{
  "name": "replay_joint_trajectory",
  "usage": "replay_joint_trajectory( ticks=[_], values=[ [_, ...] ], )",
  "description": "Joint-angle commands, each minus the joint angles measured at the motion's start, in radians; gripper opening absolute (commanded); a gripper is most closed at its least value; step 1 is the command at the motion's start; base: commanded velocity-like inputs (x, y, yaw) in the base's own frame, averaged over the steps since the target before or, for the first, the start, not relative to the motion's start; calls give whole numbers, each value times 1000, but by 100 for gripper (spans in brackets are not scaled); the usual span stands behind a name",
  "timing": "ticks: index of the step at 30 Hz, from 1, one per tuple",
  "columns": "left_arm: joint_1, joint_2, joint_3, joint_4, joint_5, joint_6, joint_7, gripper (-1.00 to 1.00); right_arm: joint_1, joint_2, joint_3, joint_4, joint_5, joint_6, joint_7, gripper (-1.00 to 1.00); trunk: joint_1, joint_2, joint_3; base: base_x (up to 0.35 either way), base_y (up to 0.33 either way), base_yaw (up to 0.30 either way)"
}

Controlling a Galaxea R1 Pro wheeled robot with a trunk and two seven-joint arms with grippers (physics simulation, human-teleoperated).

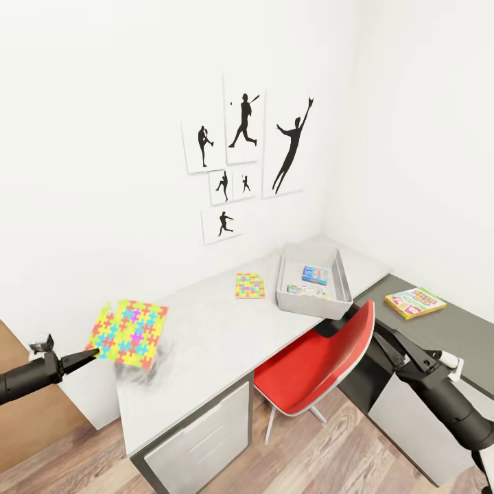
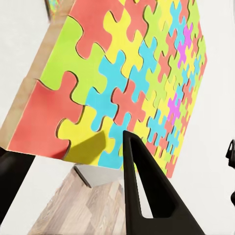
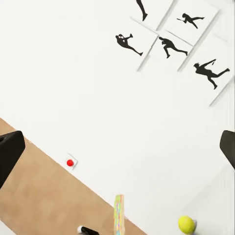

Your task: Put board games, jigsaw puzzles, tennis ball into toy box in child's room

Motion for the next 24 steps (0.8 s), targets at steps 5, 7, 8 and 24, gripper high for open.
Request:
replay_joint_trajectory(
  ticks=[5,7,8,24],
  values=[
    [-88,-17,-98,-110,-7,105,-7,-100,-1,-6,-5,1,-4,6,-8,100,1,-2,-2,0,0,0],
    [-199,-50,-159,-105,-13,118,-7,-100,-1,-9,-7,1,-4,7,-8,100,1,-2,-2,0,0,0],
    [-228,-58,-174,-89,-15,119,-7,-100,-1,-9,-8,1,-4,7,-8,100,1,-2,-2,0,0,0],
    [-841,-306,-294,403,-67,119,454,-100,-1,-12,-9,2,-3,6,-9,100,1,-2,-2,0,0,0]
  ],
)
